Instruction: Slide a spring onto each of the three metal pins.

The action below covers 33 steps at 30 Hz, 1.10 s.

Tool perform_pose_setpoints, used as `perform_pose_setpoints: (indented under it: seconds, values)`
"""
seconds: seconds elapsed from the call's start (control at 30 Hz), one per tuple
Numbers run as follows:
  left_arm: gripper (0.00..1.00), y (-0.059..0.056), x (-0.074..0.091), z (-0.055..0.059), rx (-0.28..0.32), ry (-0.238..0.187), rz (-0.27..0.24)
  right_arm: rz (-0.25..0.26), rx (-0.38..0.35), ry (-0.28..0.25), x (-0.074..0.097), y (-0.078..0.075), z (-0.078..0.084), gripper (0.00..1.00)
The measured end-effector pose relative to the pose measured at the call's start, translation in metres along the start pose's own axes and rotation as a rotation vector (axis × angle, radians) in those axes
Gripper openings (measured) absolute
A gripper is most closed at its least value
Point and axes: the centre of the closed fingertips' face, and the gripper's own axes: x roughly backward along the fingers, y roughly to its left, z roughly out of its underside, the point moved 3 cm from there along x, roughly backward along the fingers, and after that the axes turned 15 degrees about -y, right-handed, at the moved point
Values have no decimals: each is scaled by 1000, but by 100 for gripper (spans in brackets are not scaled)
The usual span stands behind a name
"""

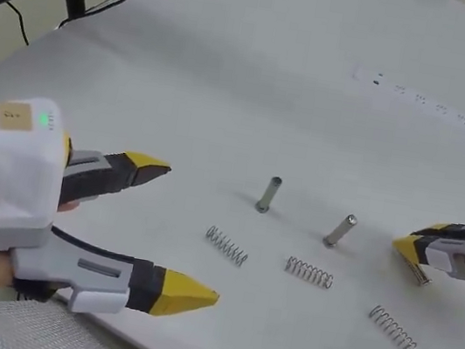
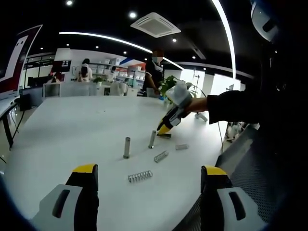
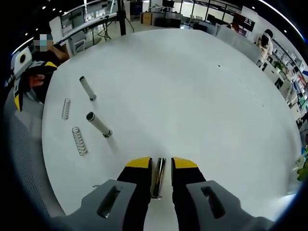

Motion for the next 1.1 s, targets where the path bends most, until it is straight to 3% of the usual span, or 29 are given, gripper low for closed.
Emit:
perform_pose_setpoints:
  seconds: [0.53, 1.1]
  values:
    - [84, 0, -1, -1, -1, -7, 3, 6, -24, 54, -4, 0, 5, 7]
    - [84, -1, -1, -4, 1, -24, 4, 14, -67, 96, -8, -4, 11, 6]
